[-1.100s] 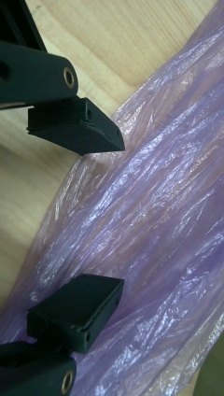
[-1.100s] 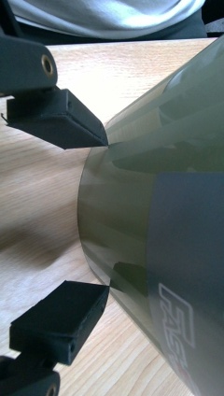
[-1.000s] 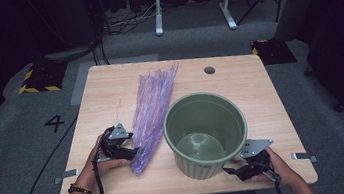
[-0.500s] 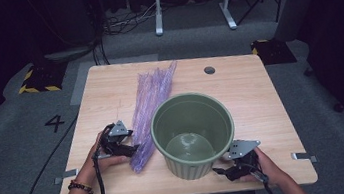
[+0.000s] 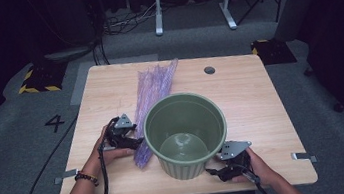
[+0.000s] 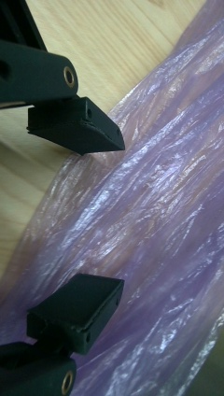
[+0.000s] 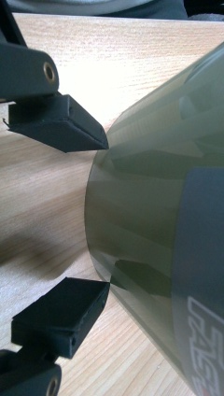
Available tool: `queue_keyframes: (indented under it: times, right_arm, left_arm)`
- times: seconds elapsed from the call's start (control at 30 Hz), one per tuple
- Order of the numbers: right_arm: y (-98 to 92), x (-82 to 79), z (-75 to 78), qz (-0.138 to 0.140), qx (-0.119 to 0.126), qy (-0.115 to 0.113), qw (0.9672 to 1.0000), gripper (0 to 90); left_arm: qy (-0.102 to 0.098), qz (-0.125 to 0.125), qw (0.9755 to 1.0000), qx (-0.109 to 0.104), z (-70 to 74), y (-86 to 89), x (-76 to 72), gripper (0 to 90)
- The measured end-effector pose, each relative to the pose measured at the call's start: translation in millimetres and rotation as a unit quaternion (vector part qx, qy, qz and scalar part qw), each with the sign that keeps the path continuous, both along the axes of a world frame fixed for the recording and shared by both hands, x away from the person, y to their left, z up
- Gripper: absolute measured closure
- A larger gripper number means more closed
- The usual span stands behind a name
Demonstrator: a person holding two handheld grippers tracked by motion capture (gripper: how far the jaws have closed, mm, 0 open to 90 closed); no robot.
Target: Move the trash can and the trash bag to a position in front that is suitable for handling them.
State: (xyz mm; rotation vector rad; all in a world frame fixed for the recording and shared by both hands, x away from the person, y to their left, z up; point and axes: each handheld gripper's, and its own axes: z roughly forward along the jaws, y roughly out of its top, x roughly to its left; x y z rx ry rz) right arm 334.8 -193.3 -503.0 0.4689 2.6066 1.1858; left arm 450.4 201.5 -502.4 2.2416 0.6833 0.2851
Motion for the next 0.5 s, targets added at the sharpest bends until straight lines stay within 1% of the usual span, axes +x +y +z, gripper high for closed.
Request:
queue_keyframes:
  times: [0.07, 0.17, 0.2, 0.23, 0.27, 0.3, 0.33, 0.37, 0.4, 0.43, 0.47, 0.5]
  right_arm:
    - [0.4, -0.2, -0.1, 0.001, 0.0, 0.001, 1.0, 26.2]
    - [-1.7, -0.1, 0.2, 0.005, 0.0, 0.0, 1.0, 27.1]
    - [-3.5, -0.3, 0.2, 0.006, -0.001, 0.002, 1.0, 27.1]
    - [-3.5, -0.3, 0.2, 0.006, -0.001, 0.002, 1.0, 27.1]
    - [-10.0, -0.1, 1.0, 0.003, 0.0, 0.002, 1.0, 27.0]
    - [-10.0, -0.1, 1.0, 0.003, 0.0, 0.002, 1.0, 27.0]
    - [-14.8, 0.7, 2.0, 0.0, 0.002, 0.002, 1.0, 27.0]
    - [-27.5, 3.4, 5.7, -0.016, 0.015, 0.0, 0.9998, 27.6]
    - [-34.7, 6.2, 7.7, -0.029, 0.024, -0.001, 0.9993, 28.0]
    - [-34.7, 6.2, 7.7, -0.029, 0.024, -0.001, 0.9993, 28.0]
    - [-50.1, 13.7, 11.7, -0.06, 0.036, -0.004, 0.9975, 28.3]
    - [-50.1, 13.7, 11.7, -0.06, 0.036, -0.004, 0.9975, 28.3]
  left_arm:
    - [0.0, 0.0, 1.0, 0.002, 0.1, -3.3, 3.0, 28.0]
    - [0.002, 0.011, 0.9999, 0.005, 0.4, -3.5, 2.7, 25.2]
    - [0.005, 0.017, 0.9998, 0.006, 0.3, -2.5, 1.9, 23.1]
    - [0.005, 0.017, 0.9998, 0.006, 0.3, -2.5, 1.9, 20.6]
    - [0.006, 0.026, 0.9996, 0.007, 1.9, 1.3, -0.1, 20.2]
    - [0.006, 0.026, 0.9996, 0.007, 1.9, 1.3, -0.1, 19.4]
    - [0.002, 0.034, 0.9994, 0.002, 3.8, 4.0, -2.0, 19.4]
    - [-0.006, 0.042, 0.999, -0.01, 8.3, 10.8, -5.6, 18.9]
    - [-0.014, 0.047, 0.9987, -0.017, 10.7, 14.1, -7.8, 18.5]
    - [-0.014, 0.047, 0.9987, -0.017, 10.7, 14.1, -7.8, 18.4]
    - [-0.024, 0.058, 0.9977, -0.027, 15.4, 20.6, -12.1, 18.5]
    - [-0.024, 0.058, 0.9977, -0.027, 15.4, 20.6, -12.1, 18.4]
